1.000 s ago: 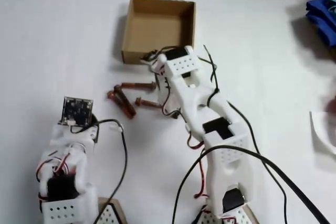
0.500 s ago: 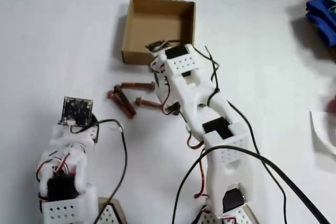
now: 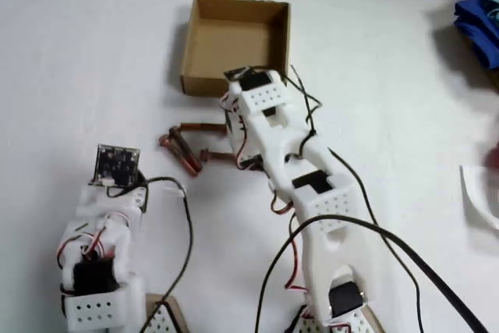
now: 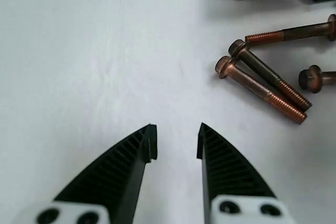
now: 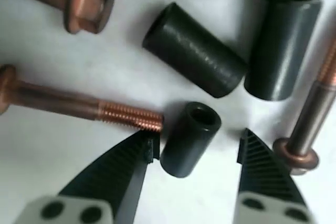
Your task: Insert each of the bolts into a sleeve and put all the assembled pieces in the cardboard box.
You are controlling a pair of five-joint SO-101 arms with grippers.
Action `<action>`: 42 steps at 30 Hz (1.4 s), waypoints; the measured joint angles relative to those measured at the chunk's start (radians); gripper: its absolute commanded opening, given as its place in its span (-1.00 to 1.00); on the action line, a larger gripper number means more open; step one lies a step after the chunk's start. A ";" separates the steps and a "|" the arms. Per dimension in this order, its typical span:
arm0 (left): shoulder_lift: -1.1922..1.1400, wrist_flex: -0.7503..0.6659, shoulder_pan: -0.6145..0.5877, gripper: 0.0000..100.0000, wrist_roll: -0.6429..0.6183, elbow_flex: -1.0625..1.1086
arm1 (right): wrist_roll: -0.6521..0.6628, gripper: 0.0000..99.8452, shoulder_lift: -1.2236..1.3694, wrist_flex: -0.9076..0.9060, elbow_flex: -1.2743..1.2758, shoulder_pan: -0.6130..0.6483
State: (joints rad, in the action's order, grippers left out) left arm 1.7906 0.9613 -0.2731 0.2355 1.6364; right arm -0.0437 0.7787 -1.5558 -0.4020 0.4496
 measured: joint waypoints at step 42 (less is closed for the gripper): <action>-0.459 0.043 0.092 -0.69 0.044 -0.381 | 0.267 -0.96 -0.890 0.160 0.591 -0.057</action>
State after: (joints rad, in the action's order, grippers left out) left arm 1.3318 1.0042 -0.1811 0.2800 1.2559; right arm 0.2232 -0.1112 -1.3963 0.1887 0.3928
